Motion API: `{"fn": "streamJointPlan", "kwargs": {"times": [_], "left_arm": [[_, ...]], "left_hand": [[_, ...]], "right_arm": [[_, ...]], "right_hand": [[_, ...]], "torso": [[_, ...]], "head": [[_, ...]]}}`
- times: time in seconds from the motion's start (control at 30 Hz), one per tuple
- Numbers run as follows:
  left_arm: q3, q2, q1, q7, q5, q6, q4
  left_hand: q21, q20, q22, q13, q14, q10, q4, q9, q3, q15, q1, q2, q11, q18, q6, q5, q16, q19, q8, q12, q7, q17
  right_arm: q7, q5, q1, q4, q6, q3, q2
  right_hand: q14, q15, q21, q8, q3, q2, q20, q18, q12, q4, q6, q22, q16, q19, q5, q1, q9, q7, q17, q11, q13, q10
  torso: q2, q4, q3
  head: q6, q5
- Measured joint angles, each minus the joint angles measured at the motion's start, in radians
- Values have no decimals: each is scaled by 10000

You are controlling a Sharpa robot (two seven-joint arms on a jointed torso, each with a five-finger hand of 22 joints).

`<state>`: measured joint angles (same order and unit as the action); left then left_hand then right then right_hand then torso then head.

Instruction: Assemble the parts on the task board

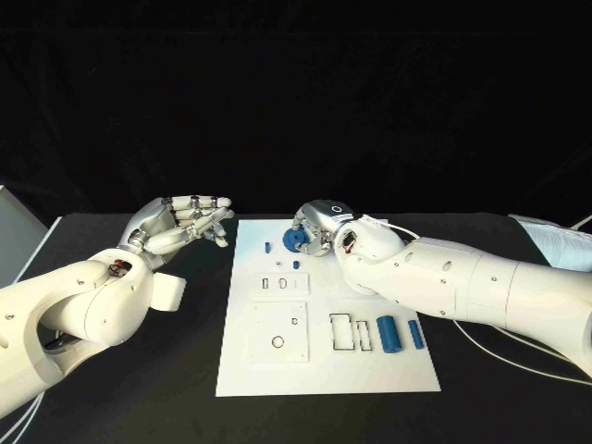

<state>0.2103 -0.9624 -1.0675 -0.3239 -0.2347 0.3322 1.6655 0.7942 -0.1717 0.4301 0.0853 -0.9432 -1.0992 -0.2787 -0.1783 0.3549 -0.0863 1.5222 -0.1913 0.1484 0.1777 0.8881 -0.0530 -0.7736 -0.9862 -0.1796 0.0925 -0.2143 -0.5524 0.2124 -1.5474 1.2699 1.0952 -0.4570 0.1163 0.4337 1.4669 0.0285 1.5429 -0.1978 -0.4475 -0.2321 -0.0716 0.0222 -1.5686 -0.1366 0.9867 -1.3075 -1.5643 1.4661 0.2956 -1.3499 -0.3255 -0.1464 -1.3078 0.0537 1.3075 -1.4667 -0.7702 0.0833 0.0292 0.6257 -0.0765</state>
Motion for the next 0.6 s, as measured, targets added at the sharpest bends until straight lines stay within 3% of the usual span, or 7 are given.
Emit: {"fn": "streamJointPlan", "kwargs": {"times": [0.2, 0.3, 0.37, 0.47, 0.6], "left_arm": [[0, -3, 0, 2, 0, 0, 0], [0, -7, 0, 3, 0, 0, 1], [0, -7, 0, 5, 0, 0, 1], [0, -10, -1, 10, 0, 0, 3], [0, -19, -1, 22, -1, -1, 3]], "left_hand": [[6, 0, 1, 0, 0, 0, 0, 1, 0, 0, 0, 0, 0, 0, 0, 0, 0, 0, 0, 0, 0, 0], [6, 0, 1, 0, 0, 0, 0, 1, 0, 0, 0, 0, 0, 0, 0, 0, 0, 0, 0, 0, 0, 0], [6, 0, 1, 0, 0, 0, 0, 1, 0, 0, 0, 0, 0, -1, 0, 0, 0, 0, 0, 0, 0, 0], [7, 0, 0, 0, 0, 0, 0, 0, 0, 0, 0, 0, 0, 0, 0, 0, -10, 0, 0, 0, 0, 0], [7, 29, 18, 0, 0, 0, 28, -10, 27, 0, 0, 0, 0, 0, 0, 0, -39, 29, 0, 0, 0, 0]], "right_arm": [[-7, -5, -5, -102, 11, 5, -60], [-20, 26, -15, -154, 33, 17, -66], [-28, 57, -28, -179, 70, 25, -55], [-63, 149, -27, -189, 134, 25, -26], [-155, 292, -16, -167, 216, 20, 13]], "right_hand": [[0, 0, 0, -84, -28, -11, 0, 1, 0, -29, 18, 1, 0, 0, -289, 173, -5, 20, 0, 0, 0, 0], [-7, -111, 0, 141, 194, -70, -60, 1, 0, -274, -342, 1, 0, 3, -601, 551, -54, -30, 0, 111, -1, 2], [-25, -198, 0, 380, 1101, 99, -193, 1, 0, -682, -615, 1, 0, -5, -827, 857, 111, -92, 0, 182, -1, 4], [12, -230, 0, 515, 2284, 333, -222, 1, 0, -1435, -698, 2, 0, 2, -984, 1287, 224, -154, 0, 183, -1, 4], [12, -230, 0, 534, 2709, 373, -238, 1, 0, -1572, -716, 2, 0, 18, -984, 1392, 251, -171, 0, 182, -2, 5]], "torso": [[1, 1, 0], [1, -3, 0], [0, -7, 0], [0, -9, -3], [0, -9, -2]], "head": [[-15, -4], [-14, 7], [-14, 10], [-13, 15], [-13, 17]]}}
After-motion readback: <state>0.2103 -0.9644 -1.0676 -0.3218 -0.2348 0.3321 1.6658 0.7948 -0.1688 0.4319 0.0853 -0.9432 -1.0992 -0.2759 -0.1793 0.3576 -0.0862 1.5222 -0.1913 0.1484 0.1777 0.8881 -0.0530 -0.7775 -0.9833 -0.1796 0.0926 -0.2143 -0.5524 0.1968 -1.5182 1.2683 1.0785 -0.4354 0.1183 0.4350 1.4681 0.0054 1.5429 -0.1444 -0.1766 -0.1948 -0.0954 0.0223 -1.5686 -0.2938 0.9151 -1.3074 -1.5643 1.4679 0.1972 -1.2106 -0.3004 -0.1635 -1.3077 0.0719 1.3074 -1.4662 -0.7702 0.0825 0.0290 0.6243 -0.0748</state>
